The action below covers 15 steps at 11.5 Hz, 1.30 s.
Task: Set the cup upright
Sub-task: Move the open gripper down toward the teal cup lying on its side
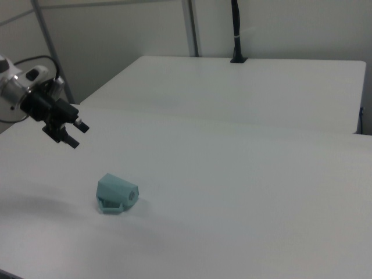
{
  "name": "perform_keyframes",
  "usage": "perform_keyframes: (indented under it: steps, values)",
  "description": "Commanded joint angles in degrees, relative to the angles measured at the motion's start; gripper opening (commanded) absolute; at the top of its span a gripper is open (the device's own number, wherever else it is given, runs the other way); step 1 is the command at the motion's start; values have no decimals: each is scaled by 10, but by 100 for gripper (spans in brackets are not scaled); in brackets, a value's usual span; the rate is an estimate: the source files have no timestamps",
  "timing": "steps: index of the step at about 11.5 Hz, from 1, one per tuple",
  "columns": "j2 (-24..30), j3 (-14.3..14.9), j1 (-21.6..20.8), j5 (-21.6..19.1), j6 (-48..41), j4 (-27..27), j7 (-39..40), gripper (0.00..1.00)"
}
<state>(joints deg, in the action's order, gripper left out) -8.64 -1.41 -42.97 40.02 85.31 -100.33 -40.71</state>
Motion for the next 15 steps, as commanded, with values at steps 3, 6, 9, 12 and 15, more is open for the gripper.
perform_keyframes:
  steps: [3,6,9,12,15]
  values:
    - [-104,6,-29,73,-9,-5,-48,100]
    - [-117,4,-30,75,-3,-7,-67,100]
    - [-142,4,-22,81,5,-9,-67,100]
    - [-150,4,-12,81,31,-9,-67,100]
    - [-152,4,-11,81,32,-10,-67,100]
